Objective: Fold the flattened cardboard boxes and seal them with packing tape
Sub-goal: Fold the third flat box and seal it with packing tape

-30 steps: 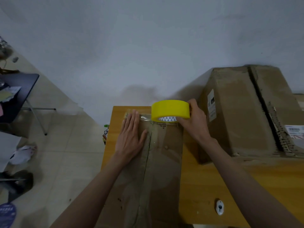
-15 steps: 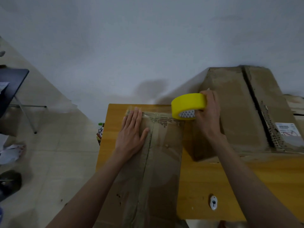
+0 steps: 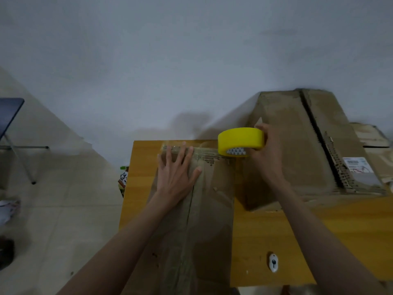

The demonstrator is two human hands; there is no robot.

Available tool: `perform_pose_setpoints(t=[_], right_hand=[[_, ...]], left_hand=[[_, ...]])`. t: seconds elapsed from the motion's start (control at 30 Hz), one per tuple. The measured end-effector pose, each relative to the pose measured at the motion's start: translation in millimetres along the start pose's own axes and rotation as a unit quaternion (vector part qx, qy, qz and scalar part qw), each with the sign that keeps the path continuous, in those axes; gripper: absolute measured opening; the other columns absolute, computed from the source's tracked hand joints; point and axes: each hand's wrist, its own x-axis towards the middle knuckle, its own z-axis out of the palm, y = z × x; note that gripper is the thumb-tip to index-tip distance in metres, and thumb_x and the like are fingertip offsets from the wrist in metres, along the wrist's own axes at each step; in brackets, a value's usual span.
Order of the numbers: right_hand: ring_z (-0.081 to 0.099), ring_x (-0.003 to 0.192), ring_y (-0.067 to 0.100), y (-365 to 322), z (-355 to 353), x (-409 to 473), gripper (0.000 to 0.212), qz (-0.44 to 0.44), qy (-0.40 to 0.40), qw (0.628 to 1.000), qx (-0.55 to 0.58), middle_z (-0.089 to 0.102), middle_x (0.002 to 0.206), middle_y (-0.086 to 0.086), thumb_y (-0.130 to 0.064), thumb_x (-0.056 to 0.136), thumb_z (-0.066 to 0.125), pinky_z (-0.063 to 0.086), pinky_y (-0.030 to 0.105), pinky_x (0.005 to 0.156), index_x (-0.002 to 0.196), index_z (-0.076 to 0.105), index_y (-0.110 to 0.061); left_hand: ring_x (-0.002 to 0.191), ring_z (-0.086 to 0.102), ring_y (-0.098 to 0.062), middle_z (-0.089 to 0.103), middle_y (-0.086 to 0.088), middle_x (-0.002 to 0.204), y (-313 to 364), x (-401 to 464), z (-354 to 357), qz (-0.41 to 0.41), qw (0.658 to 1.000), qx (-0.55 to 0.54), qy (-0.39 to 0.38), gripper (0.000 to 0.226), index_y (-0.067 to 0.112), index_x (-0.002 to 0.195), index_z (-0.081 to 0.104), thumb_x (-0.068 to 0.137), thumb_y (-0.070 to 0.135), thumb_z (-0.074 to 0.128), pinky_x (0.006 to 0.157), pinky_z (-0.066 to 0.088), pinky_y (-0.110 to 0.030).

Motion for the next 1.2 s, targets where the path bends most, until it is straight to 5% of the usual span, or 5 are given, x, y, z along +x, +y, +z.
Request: perform_pose_setpoints(t=[0.47,0.83,0.93,1.07,1.2], right_hand=[[0.058,0.123,0.038,39,39,-11,0.081,0.259,-0.043,0.888,0.378,0.052,0.141,0.015,0.005,0.087,0.067,0.053,0.059,0.093,0.152,0.032,-0.028],[0.059,0.117,-0.002,22,15,-102,0.068,0.183,-0.043,0.941,0.281,0.058,0.129,-0.027,-0.028,0.091,0.071,0.053,0.015,0.084,0.147,0.036,-0.041],[0.062,0.105,0.000,13,5,-123,0.053,0.145,-0.041,0.955,0.254,0.060,0.117,-0.029,-0.042,0.086,0.073,0.053,0.021,0.075,0.130,0.045,-0.054],[0.062,0.100,0.012,9,2,-129,0.042,0.040,-0.024,0.975,0.219,0.062,0.112,-0.015,-0.020,0.082,0.079,0.049,0.022,0.071,0.114,0.053,-0.016],[0.059,0.080,0.015,8,-1,-125,0.036,0.048,0.009,0.987,0.154,0.059,0.094,-0.014,-0.028,0.081,0.077,0.045,0.039,0.057,0.106,0.053,-0.020]], left_hand=[[0.153,-0.011,-0.015,-0.010,0.007,0.167,-25,11,9,0.098,0.994,-0.055,0.018,0.072,0.024,0.159,-0.006,0.101,0.062,0.014,0.126,0.002,-0.039],[0.153,-0.009,-0.013,-0.002,0.008,0.168,-36,17,7,0.211,0.977,-0.010,0.031,0.076,0.024,0.160,-0.002,0.100,0.067,0.017,0.125,0.003,-0.049],[0.154,-0.008,-0.014,-0.005,0.009,0.167,-30,13,11,0.215,0.975,0.015,0.045,0.077,0.025,0.160,-0.003,0.099,0.068,0.018,0.124,0.005,-0.052],[0.154,-0.007,-0.015,-0.007,0.010,0.167,-31,14,11,0.225,0.974,0.019,0.037,0.076,0.027,0.160,-0.004,0.099,0.068,0.016,0.123,0.008,-0.054],[0.154,-0.007,-0.014,-0.007,0.011,0.167,-32,14,8,0.213,0.976,0.025,0.025,0.076,0.028,0.159,-0.005,0.098,0.069,0.013,0.122,0.009,-0.057]])
